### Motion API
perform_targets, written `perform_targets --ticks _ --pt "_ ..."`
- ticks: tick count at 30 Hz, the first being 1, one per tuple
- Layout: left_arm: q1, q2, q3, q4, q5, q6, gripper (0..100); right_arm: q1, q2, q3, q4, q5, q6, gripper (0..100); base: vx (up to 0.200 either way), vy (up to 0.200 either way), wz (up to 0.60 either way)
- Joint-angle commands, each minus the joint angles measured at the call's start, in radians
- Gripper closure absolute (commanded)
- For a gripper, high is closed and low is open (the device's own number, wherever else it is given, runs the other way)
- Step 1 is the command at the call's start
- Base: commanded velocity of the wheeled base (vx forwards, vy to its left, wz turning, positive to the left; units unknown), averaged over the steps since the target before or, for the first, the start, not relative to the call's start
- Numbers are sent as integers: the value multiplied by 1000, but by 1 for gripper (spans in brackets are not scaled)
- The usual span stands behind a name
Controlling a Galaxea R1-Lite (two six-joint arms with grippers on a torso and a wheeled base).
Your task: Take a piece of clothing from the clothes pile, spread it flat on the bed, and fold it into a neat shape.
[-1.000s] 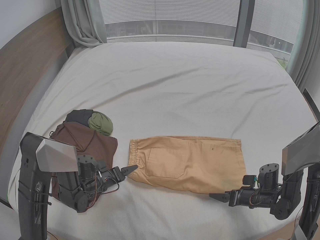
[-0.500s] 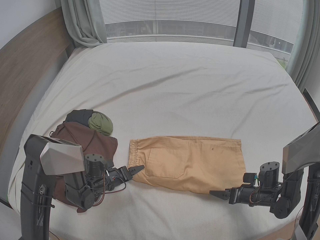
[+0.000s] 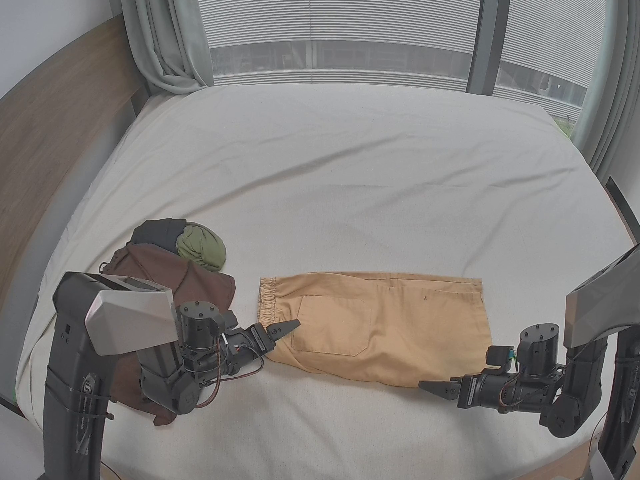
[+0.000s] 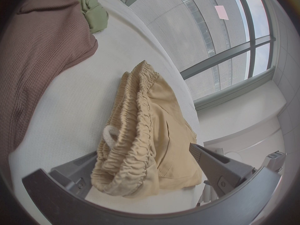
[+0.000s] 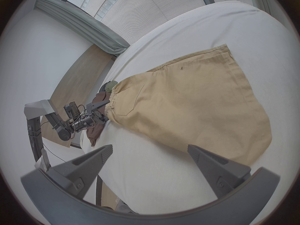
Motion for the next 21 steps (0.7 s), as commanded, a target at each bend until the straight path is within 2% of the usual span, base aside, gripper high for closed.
perform_targets --ticks 1,9,10,21 --pt "1 0 -10 -3 2 -11 0 2 1 -1 -1 0 0 0 0 0 0" --pt "1 0 -10 -6 3 -19 0 3 3 -6 -1 0 0 0 0 0 0" --pt "1 0 -8 -9 3 -17 100 5 5 -6 -1 0 0 0 0 0 0" --pt "6 -7 41 -39 5 -17 100 2 12 -9 -1 -1 0 0 0 0 0"
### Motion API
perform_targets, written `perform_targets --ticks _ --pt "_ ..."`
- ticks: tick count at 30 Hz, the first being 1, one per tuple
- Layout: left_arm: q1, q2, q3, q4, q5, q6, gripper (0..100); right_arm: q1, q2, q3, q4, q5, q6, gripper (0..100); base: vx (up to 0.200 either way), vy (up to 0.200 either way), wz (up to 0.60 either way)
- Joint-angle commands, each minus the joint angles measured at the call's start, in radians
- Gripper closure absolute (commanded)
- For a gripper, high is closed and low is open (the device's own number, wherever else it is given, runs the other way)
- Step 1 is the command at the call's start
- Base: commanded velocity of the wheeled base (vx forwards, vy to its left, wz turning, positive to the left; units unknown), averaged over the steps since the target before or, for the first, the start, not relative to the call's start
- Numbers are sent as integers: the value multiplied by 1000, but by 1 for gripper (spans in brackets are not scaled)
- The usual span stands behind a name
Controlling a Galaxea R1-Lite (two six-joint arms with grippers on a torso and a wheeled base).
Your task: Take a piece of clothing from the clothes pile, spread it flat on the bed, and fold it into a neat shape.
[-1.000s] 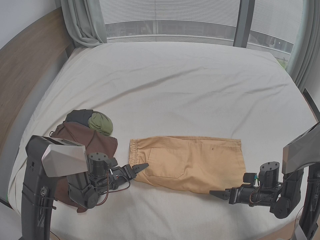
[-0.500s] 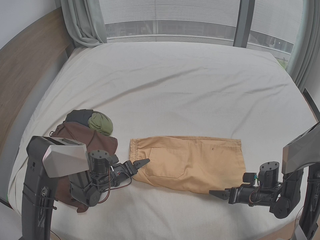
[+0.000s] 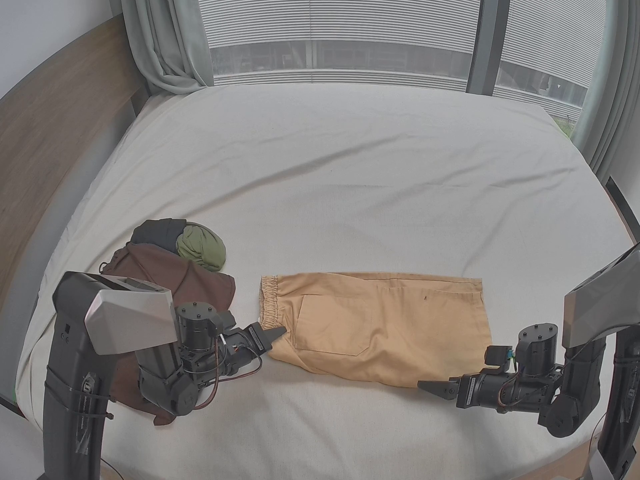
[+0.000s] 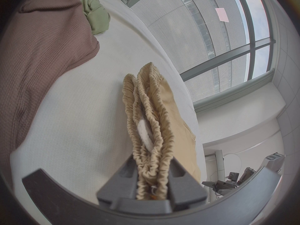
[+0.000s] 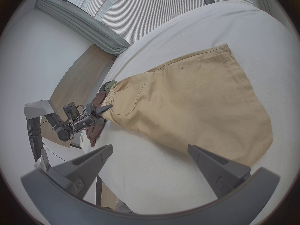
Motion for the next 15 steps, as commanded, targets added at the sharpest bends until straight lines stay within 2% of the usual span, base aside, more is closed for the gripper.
perform_targets --ticks 1,9,15 --pt "3 -13 38 -19 1 0 100 0 3 -2 0 1 0 0 0 0 0" --pt "4 -110 155 -56 1 3 100 -2 5 -6 0 -1 0 0 0 0 0" --pt "38 -167 249 -97 -8 11 100 -2 8 -8 0 -2 0 0 0 0 0"
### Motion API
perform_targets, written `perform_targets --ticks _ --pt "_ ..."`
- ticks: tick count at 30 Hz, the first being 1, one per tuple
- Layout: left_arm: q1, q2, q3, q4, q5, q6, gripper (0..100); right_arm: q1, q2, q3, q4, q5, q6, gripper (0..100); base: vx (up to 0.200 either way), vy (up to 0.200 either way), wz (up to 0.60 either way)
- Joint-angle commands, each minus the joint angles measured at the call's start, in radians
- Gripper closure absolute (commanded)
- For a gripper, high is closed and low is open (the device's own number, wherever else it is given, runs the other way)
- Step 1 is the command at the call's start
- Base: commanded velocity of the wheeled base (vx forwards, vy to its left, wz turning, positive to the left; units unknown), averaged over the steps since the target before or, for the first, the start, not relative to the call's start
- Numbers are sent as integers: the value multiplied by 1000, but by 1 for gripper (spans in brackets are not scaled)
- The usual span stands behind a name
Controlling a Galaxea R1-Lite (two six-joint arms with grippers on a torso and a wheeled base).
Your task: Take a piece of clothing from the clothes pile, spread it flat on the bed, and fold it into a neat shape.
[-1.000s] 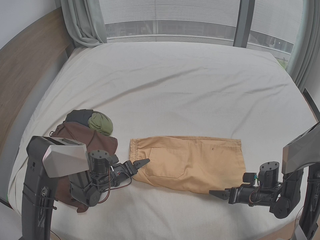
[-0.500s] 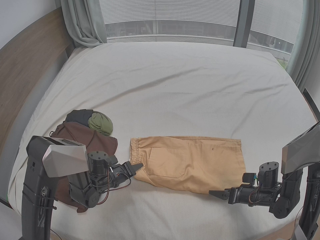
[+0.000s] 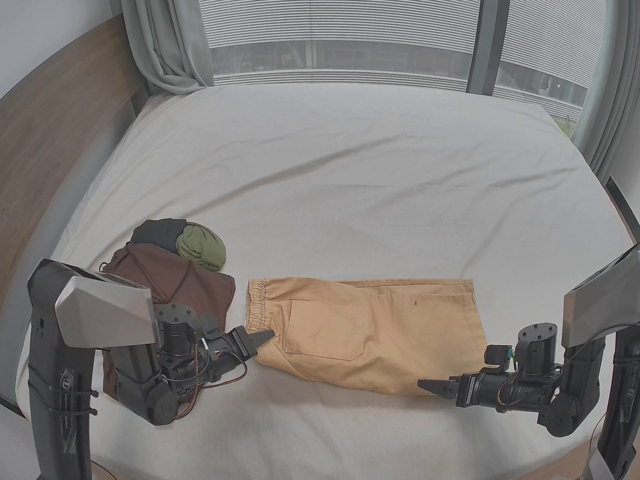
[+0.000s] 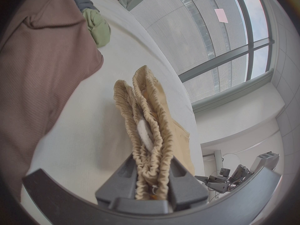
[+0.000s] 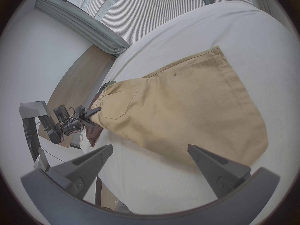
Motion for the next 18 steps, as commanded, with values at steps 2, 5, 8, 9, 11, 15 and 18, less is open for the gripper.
perform_targets --ticks 2,5,8,9,11,15,18 --pt "36 -62 78 -22 -5 12 100 1 6 -5 0 -2 0 0 0 0 0" --pt "58 -72 110 -22 -7 37 100 1 6 -6 0 -2 2 0 0 0 0" --pt "82 -80 131 -24 -16 63 100 2 6 -6 0 -2 2 0 0 0 0" --pt "93 -85 139 -24 -21 70 100 2 6 -6 0 -2 2 0 0 0 0" --pt "115 -95 154 -24 -34 83 100 4 6 -6 0 -2 2 0 0 0 0" --pt "145 -124 194 -24 -65 89 100 4 7 -8 0 -2 2 0 0 0 0" --pt "170 -131 214 -24 -74 95 100 7 9 -8 0 -2 2 0 0 0 0"
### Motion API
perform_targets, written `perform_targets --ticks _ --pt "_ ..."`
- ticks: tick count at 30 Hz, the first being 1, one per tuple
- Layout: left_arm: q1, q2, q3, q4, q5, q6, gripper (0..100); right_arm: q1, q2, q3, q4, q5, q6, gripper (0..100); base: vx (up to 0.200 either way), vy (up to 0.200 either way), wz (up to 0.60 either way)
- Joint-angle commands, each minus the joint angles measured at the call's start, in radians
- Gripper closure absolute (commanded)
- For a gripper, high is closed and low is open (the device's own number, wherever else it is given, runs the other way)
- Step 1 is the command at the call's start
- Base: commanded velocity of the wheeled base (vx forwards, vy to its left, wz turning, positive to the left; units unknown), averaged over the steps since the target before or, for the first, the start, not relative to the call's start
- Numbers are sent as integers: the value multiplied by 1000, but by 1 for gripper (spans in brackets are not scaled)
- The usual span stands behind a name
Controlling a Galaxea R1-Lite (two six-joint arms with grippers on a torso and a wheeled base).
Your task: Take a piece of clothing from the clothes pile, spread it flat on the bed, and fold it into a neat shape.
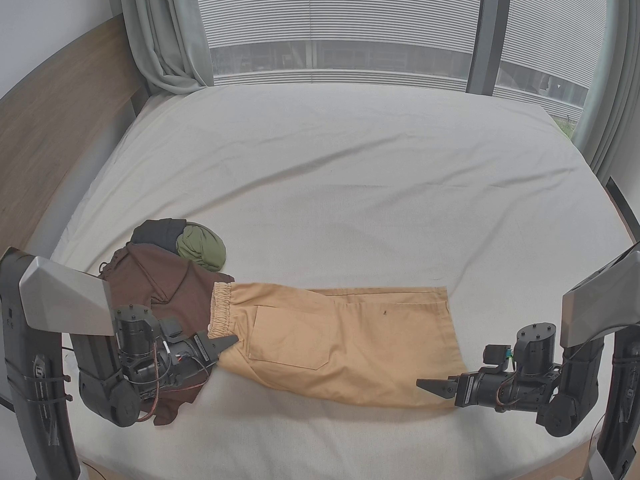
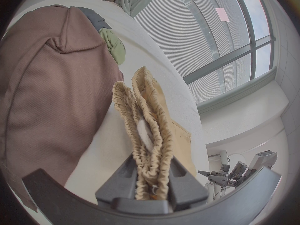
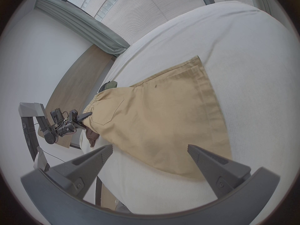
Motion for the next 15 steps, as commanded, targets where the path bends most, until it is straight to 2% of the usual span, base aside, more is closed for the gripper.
perform_targets --ticks 1,15 --pt "41 -29 34 0 -7 12 100 5 7 -2 -1 1 0 0 0 0 0" --pt "131 -24 109 2 -36 136 100 11 14 -8 -1 -1 0 0 0 0 0"
